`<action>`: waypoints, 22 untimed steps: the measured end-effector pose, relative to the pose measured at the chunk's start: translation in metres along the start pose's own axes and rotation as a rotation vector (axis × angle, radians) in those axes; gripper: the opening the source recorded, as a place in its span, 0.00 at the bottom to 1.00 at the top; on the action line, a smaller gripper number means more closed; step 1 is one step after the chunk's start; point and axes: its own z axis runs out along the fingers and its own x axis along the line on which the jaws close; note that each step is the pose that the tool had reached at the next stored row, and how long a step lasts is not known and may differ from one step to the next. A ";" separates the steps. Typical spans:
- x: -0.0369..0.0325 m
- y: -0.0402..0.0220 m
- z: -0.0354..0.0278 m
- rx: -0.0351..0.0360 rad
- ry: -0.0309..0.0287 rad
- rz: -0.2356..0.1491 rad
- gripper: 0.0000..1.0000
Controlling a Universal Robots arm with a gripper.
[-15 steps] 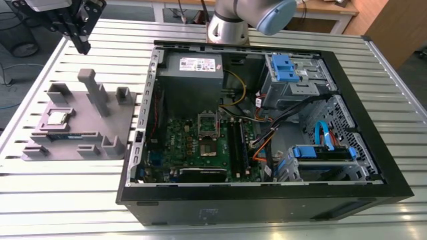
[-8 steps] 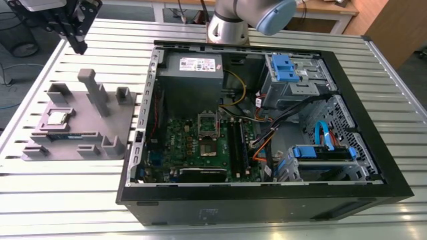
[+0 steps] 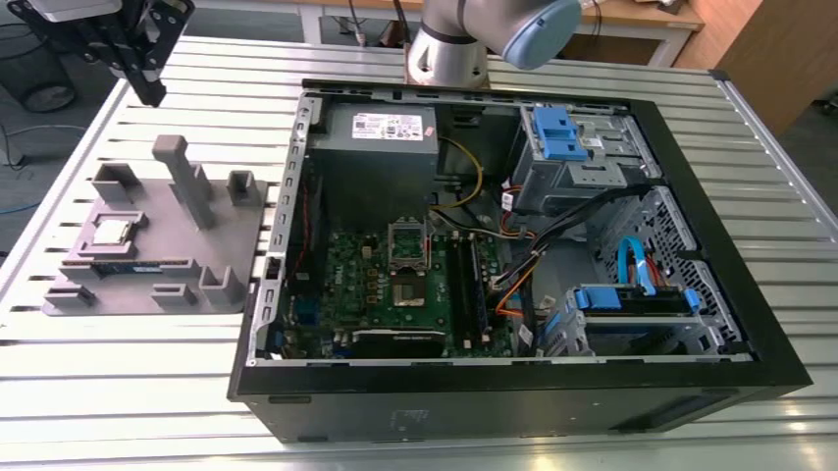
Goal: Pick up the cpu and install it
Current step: 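Reach for the cpu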
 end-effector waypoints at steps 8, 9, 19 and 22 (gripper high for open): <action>0.0019 -0.0002 0.0001 0.0000 0.0000 0.000 0.11; 0.0023 -0.0002 0.0002 0.0000 0.0000 0.000 0.11; 0.0121 -0.0010 0.0015 -0.0001 -0.0003 0.000 0.11; 0.0149 -0.0013 0.0026 0.0000 -0.0002 0.000 0.11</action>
